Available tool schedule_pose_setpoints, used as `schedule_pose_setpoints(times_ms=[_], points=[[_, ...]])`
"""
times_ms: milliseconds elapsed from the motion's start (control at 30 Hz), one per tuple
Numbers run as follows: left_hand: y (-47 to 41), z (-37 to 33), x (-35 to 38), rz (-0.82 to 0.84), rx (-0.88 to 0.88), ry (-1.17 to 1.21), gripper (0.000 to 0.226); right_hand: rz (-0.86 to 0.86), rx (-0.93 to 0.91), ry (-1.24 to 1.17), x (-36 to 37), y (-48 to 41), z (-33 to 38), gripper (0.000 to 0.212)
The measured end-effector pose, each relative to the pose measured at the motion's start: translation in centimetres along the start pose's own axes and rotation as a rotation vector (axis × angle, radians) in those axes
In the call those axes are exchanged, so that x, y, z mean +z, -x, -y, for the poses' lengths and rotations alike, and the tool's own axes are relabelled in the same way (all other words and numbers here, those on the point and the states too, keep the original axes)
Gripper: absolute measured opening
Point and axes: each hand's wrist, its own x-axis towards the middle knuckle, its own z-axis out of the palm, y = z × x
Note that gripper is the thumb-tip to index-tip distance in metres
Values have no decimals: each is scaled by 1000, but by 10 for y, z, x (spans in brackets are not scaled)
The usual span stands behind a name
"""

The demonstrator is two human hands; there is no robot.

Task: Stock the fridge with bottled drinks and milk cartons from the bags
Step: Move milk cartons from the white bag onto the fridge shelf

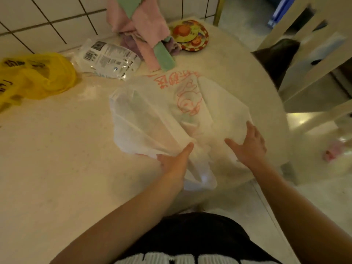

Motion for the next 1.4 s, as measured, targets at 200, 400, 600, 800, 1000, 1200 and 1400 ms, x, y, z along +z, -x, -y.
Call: schedule_pose_setpoints(times_ms=[200,400,600,800,1000,1200,1400], points=[[1,-12,41,-177,-119,115,131,40,-76,-110,-8,-45,11,115],[-8,-28,62,-351,-134,64,131,207,50,-288,7,-76,34,121],[-55,-28,49,-384,-110,281,76,306,50,-595,3,-81,36,50],[-19,-43,18,-455,111,16,34,272,-32,-707,-26,-70,50,33],[1,-48,-45,-581,547,-452,27,228,-272,-763,-49,-38,106,20],[0,-63,-111,-675,842,-460,41,43,-518,-684,-53,-13,186,19],[2,-70,-174,-512,852,-103,39,101,-410,-784,-31,29,271,41]])
